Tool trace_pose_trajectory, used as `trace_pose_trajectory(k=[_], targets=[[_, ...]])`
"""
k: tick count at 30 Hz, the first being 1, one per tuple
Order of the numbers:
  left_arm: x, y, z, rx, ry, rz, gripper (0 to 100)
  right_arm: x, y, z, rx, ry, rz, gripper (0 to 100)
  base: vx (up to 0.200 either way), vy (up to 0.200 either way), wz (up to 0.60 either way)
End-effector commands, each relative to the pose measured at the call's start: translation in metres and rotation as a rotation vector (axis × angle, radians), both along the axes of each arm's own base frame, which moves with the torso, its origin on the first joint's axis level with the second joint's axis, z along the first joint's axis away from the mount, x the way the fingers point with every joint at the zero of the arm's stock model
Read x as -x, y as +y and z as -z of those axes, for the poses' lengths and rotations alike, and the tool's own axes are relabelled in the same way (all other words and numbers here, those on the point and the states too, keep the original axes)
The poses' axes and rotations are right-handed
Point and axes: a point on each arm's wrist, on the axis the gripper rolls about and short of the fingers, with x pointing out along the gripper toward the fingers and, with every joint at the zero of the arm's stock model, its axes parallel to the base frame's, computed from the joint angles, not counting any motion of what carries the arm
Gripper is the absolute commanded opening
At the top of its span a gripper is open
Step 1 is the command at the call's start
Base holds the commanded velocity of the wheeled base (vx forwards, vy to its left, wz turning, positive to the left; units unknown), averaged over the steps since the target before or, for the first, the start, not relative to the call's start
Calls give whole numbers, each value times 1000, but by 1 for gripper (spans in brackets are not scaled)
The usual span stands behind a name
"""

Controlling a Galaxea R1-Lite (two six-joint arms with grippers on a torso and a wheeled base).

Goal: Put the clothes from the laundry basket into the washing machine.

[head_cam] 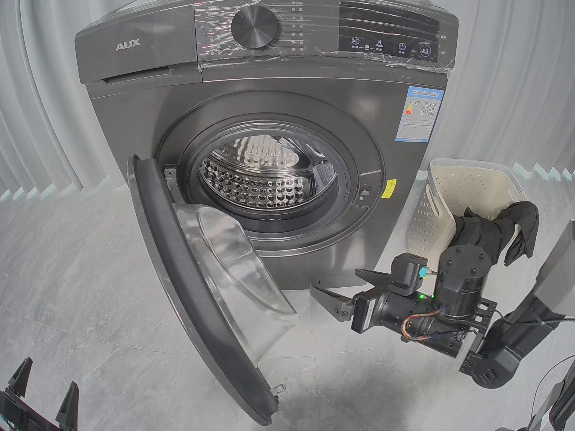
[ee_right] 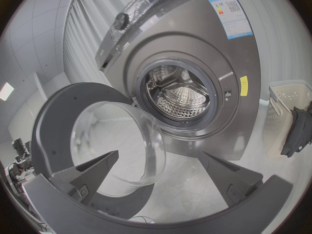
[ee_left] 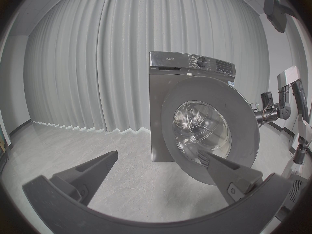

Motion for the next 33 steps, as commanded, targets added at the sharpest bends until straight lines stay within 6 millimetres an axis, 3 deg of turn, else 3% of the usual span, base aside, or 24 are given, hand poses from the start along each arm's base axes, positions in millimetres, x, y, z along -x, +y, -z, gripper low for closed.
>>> trace_pose_trajectory(k=[1, 4, 10, 20, 29, 33], targets=[[0, 0, 5, 1, -2, 0, 100, -30, 7, 34, 53, 54, 42, 100, -200, 0, 0], [0, 0, 5, -1, -2, 0, 100, -45, 13, 40, 49, 51, 53, 100, -200, 0, 0], [0, 0, 5, -1, -2, -1, 100, -61, 24, 47, 48, 50, 58, 100, 0, 0, 0], [0, 0, 4, -1, -3, 0, 100, -47, 44, 56, 60, 60, -7, 100, 0, 0, 0], [0, 0, 5, 1, -2, 0, 100, -49, 46, 51, 47, 44, -12, 100, -22, 0, 0], [0, 0, 5, -1, -2, 0, 100, -65, 60, 43, 14, 6, -18, 100, -200, 0, 0]])
